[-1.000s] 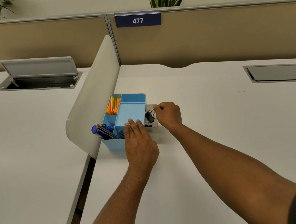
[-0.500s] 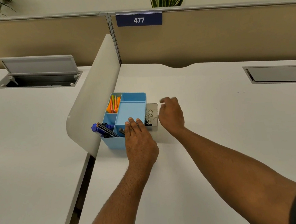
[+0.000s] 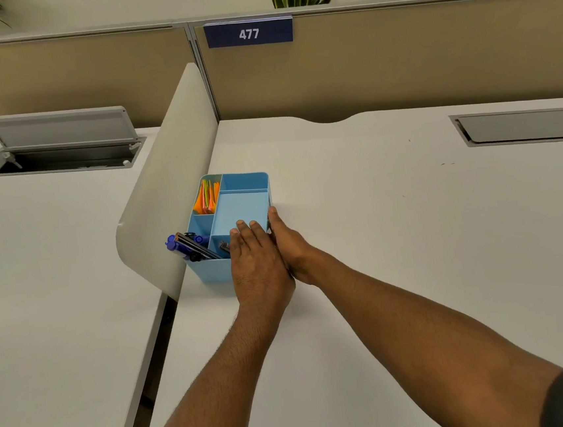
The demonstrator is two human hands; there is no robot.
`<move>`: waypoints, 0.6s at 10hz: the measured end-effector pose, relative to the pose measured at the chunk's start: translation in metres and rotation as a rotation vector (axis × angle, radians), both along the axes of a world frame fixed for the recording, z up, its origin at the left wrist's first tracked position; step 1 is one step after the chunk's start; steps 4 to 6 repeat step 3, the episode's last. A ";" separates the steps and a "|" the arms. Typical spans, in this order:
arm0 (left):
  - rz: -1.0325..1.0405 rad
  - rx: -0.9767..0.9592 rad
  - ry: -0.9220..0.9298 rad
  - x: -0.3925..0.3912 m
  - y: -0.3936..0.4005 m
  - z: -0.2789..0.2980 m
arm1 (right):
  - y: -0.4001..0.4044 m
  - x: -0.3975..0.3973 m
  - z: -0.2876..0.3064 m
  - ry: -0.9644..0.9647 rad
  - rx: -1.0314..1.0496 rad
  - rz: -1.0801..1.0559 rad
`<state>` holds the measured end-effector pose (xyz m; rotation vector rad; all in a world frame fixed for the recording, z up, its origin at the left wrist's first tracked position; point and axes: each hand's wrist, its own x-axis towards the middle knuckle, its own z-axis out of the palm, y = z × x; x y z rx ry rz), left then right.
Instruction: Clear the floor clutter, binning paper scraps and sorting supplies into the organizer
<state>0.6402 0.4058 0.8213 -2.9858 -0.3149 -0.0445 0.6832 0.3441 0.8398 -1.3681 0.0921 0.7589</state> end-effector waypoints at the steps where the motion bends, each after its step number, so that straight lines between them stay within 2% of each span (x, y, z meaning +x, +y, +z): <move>1: 0.011 -0.018 0.014 -0.002 -0.003 0.005 | -0.007 -0.006 0.003 -0.140 -0.145 0.047; 2: 0.041 -0.051 0.003 -0.008 -0.006 0.009 | -0.031 -0.020 -0.004 -0.349 -0.476 0.095; 3: -0.037 -0.065 -0.047 -0.016 -0.011 0.009 | -0.055 -0.030 -0.014 -0.499 -0.634 0.098; 6: -0.037 -0.065 -0.047 -0.016 -0.011 0.009 | -0.055 -0.030 -0.014 -0.499 -0.634 0.098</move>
